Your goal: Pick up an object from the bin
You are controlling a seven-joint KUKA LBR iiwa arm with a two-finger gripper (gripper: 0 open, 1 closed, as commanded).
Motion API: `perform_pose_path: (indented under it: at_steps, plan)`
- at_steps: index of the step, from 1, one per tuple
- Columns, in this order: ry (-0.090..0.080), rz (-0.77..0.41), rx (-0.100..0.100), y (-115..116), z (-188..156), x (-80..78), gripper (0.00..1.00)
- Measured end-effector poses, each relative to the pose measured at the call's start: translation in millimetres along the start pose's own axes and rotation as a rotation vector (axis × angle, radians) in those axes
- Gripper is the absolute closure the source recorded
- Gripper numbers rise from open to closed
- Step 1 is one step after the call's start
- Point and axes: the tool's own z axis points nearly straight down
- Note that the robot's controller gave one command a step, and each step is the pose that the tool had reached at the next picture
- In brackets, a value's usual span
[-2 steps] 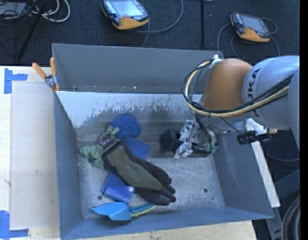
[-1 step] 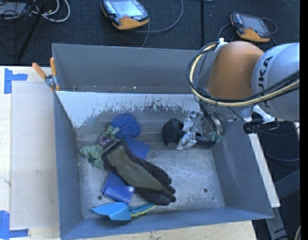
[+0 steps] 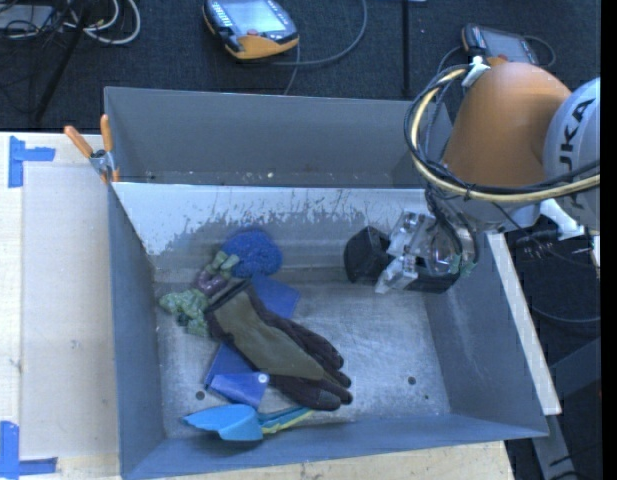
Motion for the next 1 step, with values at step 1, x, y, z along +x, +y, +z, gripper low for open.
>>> perform_pose_path:
  at_steps: [1]
  plan:
    - [-0.017,0.001,-0.001,0.1,14.9,-7.4,1.00]
